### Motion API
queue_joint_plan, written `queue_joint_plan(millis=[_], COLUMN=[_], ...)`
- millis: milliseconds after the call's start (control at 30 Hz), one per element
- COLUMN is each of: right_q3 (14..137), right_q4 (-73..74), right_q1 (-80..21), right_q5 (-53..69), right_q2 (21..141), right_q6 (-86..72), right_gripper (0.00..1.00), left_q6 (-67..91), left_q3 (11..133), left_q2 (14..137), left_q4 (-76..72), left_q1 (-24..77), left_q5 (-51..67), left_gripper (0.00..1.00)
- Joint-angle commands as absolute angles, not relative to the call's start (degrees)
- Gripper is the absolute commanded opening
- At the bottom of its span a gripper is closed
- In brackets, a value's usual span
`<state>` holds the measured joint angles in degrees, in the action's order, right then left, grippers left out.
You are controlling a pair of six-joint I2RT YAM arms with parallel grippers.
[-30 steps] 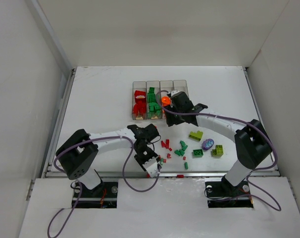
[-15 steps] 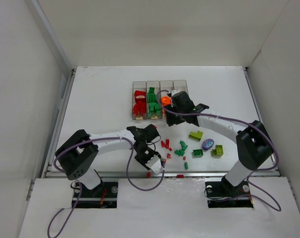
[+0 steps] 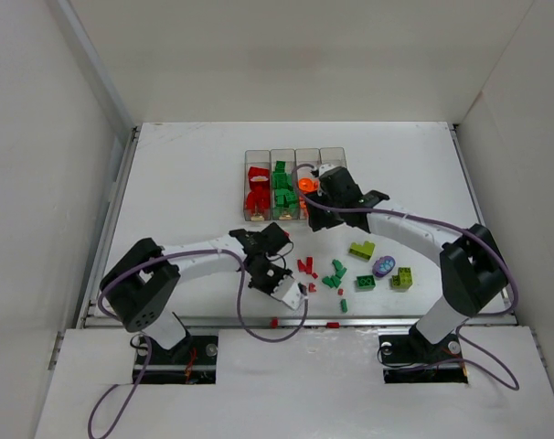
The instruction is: Sort the legos into containers by color
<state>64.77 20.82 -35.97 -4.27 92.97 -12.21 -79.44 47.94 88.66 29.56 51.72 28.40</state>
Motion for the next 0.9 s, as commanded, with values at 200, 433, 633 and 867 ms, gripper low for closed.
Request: queue_joint_plan(millis=[200,433,633,867], right_q3=[66.71,69.16,73.39,74.71], right_q4=[21.53,22.14,25.22,29.61], right_q1=[-32.7,-31.64,-31.11,-31.11], right_q5=[-3.52,-3.52,-3.52,-4.13], right_q2=[87.63,88.58,91.85,91.24], right_q6=[-15.02,-15.56,-14.95,-15.46], right_gripper=[0.64,0.64,0.64,0.77], left_q6=[-50.06,-25.49,-26.19,-26.19], left_q3=[62.66,70.21,82.25,84.21], left_q2=[88.33,95.52,105.28,109.16], left_q4=[19.01,-2.98,0.16,-1.93], left_q1=[28.76,17.4,16.17,15.64], left_q5=[36.64,31.65,30.15,27.43], left_gripper=[0.0,0.0,0.12,0.65])
